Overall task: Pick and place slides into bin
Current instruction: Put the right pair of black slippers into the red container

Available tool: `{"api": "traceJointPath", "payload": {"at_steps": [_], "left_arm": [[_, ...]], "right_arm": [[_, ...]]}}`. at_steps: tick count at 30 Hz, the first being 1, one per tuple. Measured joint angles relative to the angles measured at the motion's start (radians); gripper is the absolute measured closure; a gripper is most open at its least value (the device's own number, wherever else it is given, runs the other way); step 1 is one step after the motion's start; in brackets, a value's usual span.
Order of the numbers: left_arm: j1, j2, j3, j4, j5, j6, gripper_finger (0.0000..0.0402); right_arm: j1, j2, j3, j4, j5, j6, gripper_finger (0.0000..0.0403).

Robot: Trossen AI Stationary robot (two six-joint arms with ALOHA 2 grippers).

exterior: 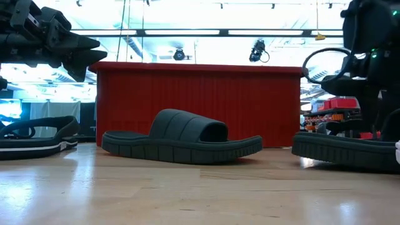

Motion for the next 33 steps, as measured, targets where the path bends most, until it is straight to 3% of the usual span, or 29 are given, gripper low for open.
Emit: {"api": "traceJointPath", "payload": {"at_steps": [11,18,21,27,33], "left_arm": [[0.000,0.000,0.000,0.000,0.000,0.001,0.0239],[0.000,0.000,0.000,0.000,0.000,0.000,0.0239],[0.000,0.000,0.000,0.000,0.000,-0.006,0.0239],[0.000,0.000,0.000,-0.021,0.000,-0.054,0.0239],[0.000,0.000,0.000,-0.023,0.000,-0.059,0.0239]], "right_arm": [[-0.055,0.200,0.003,0.070,-0.005,-0.084,0.0317],[-0.040,0.185,0.003,0.092,0.048,-0.159,0.0390],[-0.006,0.185,0.031,0.091,0.099,-0.168,0.0389],[0.107,0.185,0.152,0.021,0.128,-0.139,0.0395],[0.223,0.185,0.392,-0.049,0.141,-0.148,0.0397]]}}
